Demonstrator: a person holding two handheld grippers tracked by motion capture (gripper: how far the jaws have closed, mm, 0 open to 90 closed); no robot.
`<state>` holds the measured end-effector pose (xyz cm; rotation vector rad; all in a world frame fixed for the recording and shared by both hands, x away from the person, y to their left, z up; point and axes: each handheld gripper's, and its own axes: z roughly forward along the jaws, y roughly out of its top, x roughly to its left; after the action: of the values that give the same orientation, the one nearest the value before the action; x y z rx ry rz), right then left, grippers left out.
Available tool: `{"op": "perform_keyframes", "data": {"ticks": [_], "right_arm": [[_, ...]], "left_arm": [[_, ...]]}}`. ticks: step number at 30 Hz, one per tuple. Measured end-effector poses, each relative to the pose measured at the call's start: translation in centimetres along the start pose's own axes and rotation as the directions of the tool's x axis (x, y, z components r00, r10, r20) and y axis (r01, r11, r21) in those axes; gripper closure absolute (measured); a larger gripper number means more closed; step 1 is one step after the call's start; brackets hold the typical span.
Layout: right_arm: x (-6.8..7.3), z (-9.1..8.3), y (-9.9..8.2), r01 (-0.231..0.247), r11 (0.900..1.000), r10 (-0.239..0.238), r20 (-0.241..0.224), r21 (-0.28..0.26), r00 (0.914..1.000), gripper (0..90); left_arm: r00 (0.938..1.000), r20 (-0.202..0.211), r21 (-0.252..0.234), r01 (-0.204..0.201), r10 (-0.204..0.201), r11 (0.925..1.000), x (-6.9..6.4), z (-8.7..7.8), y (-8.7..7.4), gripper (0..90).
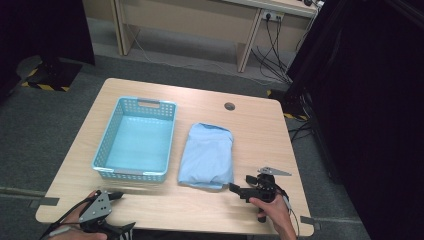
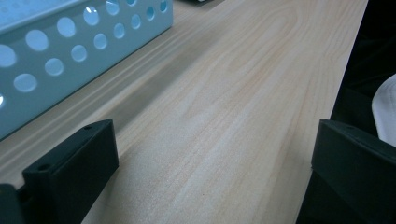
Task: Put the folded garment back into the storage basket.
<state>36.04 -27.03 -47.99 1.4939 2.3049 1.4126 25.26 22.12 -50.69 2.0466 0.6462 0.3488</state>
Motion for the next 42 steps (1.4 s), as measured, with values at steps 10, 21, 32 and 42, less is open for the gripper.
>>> {"op": "perform_keyframes", "data": {"ticks": [10, 21, 32, 42], "right_arm": [[0.2, 0.2, 0.3, 0.011, 0.9999, -0.011, -0.001, 0.000, 0.9999, 2.7], [0.3, 0.2, 0.7, 0.022, 0.9997, -0.022, 0.002, -0.011, 0.9997, 3.0], [0.4, 0.4, 1.0, 0.032, 0.9995, -0.032, 0.005, -0.006, 0.9995, 3.0], [0.6, 0.7, 1.4, 0.041, 0.9991, -0.041, 0.002, -0.003, 0.9991, 3.0]], "left_arm": [[1.0000, 0.000, 0.000, 0.000, 0.000, 1.0000, 0.0, 0.0, 0.0, 0.0], [1.0000, 0.000, 0.000, 0.000, 0.000, 1.0000, 0.0, 0.0, 0.0, 0.0], [1.0000, 0.000, 0.000, 0.000, 0.000, 1.0000, 0.0, 0.0, 0.0, 0.0], [1.0000, 0.000, 0.000, 0.000, 0.000, 1.0000, 0.0, 0.0, 0.0, 0.0]]}}
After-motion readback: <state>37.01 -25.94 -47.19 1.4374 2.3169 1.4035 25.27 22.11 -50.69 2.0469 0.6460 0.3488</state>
